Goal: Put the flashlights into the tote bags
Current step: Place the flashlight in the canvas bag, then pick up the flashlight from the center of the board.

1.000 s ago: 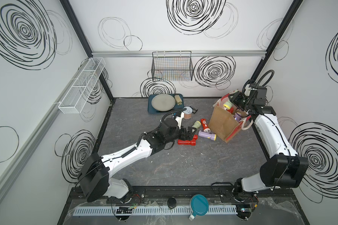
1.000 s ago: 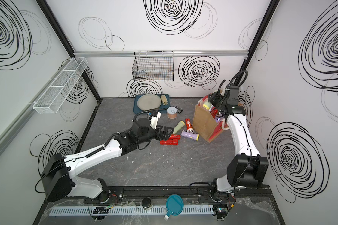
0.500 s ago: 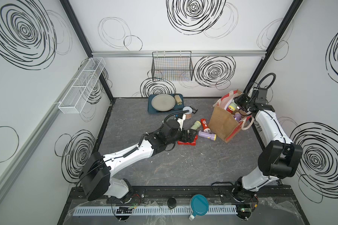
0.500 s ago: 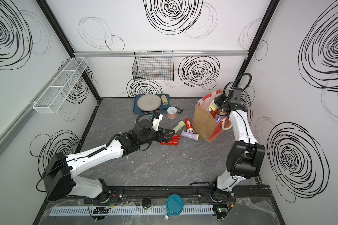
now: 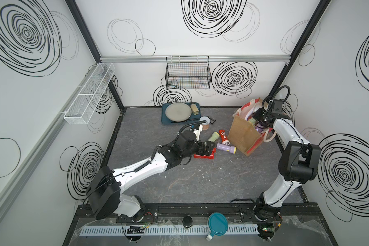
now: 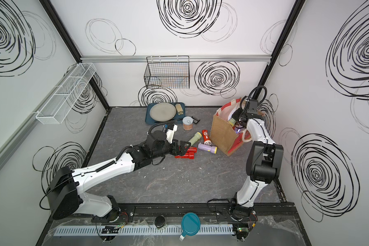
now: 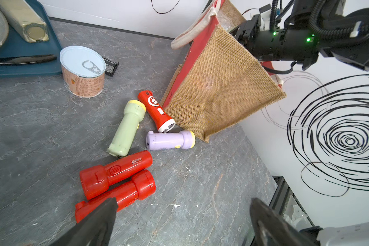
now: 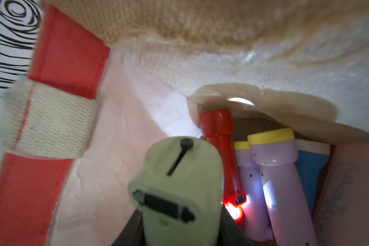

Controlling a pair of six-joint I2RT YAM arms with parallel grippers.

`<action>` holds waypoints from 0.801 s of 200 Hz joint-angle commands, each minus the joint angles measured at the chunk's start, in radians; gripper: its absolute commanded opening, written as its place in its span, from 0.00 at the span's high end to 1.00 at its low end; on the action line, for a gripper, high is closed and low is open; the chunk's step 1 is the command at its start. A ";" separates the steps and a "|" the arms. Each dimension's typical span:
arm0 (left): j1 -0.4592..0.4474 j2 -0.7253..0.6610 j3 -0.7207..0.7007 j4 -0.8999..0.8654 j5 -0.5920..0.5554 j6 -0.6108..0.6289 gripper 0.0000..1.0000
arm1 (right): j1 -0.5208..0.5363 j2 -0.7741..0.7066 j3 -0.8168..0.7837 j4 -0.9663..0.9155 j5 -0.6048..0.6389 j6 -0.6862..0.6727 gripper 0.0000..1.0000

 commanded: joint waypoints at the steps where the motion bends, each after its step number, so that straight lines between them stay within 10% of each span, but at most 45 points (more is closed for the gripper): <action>1: -0.001 -0.014 -0.011 0.003 -0.019 0.016 0.00 | 0.008 0.004 0.020 0.029 0.012 -0.012 0.98; 112: 0.009 -0.005 -0.005 -0.072 -0.053 0.105 0.00 | 0.029 -0.084 0.034 -0.008 0.100 -0.062 0.22; 160: 0.013 0.029 0.002 -0.121 -0.056 0.213 0.00 | 0.064 -0.145 0.111 -0.078 0.144 -0.116 0.14</action>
